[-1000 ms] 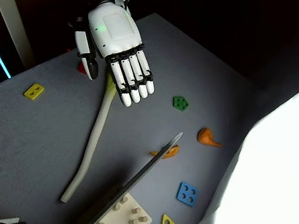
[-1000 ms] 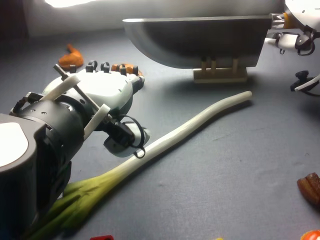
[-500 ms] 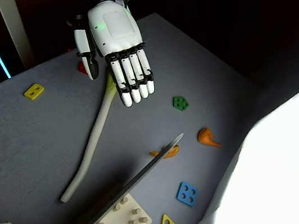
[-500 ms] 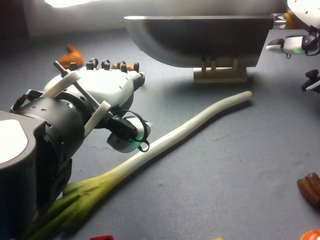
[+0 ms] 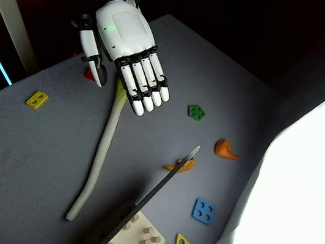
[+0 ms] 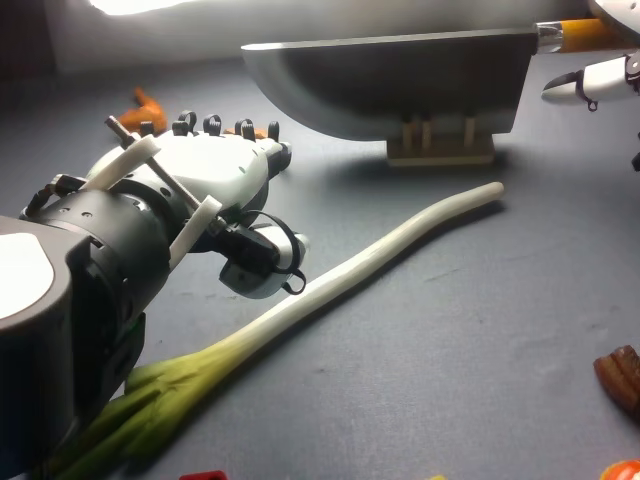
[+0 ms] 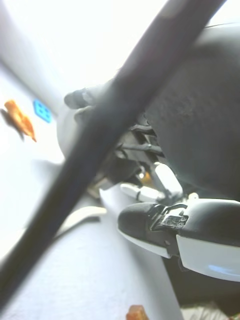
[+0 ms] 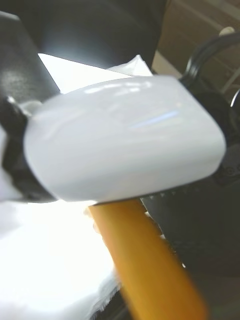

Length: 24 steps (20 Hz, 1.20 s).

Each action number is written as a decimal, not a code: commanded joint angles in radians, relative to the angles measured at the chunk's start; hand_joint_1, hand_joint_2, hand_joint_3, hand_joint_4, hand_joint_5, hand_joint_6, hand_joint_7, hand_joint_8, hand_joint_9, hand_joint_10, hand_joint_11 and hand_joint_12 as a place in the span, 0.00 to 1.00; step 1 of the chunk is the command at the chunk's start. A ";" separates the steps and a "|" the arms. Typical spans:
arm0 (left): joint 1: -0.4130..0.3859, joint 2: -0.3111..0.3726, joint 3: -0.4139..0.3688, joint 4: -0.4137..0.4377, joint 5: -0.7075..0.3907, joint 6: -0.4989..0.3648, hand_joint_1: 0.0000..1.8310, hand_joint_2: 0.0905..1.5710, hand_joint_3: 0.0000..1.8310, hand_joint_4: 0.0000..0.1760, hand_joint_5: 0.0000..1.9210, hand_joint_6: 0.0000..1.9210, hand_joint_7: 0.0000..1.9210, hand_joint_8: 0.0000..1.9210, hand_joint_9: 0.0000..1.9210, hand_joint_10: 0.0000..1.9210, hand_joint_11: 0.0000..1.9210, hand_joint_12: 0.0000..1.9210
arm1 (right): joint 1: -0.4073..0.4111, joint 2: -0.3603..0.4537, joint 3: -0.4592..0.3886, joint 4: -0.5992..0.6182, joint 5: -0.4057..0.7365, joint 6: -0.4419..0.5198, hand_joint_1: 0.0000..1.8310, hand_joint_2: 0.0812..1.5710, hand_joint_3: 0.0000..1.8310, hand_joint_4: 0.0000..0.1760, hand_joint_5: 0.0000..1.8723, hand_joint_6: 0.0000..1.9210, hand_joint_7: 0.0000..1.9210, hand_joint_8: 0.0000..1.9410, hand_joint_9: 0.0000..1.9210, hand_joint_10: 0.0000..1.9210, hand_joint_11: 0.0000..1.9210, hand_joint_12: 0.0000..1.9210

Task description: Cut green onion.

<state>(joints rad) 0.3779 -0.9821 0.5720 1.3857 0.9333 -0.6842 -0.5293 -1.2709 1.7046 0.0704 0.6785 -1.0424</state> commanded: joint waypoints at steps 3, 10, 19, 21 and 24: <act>-0.012 0.000 -0.004 0.078 0.015 0.001 0.26 0.89 0.00 0.00 0.05 0.00 0.06 0.00 0.05 0.00 0.00 0.11 | 0.049 0.066 -0.067 -0.018 0.116 0.006 0.41 0.50 0.00 0.48 0.00 0.00 0.00 0.00 0.00 0.00 0.00 0.00; -0.018 -0.002 -0.023 0.075 0.041 0.001 0.23 0.89 0.00 0.00 0.05 0.00 0.05 0.00 0.04 0.00 0.00 0.09 | 0.165 0.277 -0.340 -0.023 0.004 0.007 0.39 0.50 0.00 0.35 0.00 0.00 0.00 0.00 0.00 0.00 0.00 0.00; -0.037 0.000 -0.098 0.074 0.048 0.028 0.25 0.85 0.00 0.00 0.45 0.07 0.42 0.23 0.28 0.55 0.06 0.86 | 0.206 0.566 -0.707 -0.062 -0.057 0.007 0.00 0.72 0.00 0.00 0.51 0.27 0.49 0.36 0.35 0.63 0.20 0.90; -0.039 0.003 -0.108 0.074 0.047 0.026 0.23 0.87 0.00 0.00 0.41 0.53 0.41 0.68 0.32 0.85 0.17 0.99 | 0.200 0.585 -0.746 -0.015 -0.066 -0.001 0.00 0.72 0.00 0.00 0.54 0.69 0.58 0.63 0.49 0.78 0.33 0.93; -0.055 0.004 -0.112 0.060 0.047 0.026 0.12 0.90 0.00 0.00 0.52 0.94 0.60 0.96 0.58 1.00 0.45 1.00 | 0.200 0.596 -0.790 0.042 -0.082 -0.019 0.00 0.73 0.00 0.00 0.55 0.85 0.63 0.81 0.61 0.97 0.50 1.00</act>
<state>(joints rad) 0.3347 -0.9817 0.4622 1.3685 0.9722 -0.6579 -0.3408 -0.6849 0.9092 0.1051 0.4801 -1.0641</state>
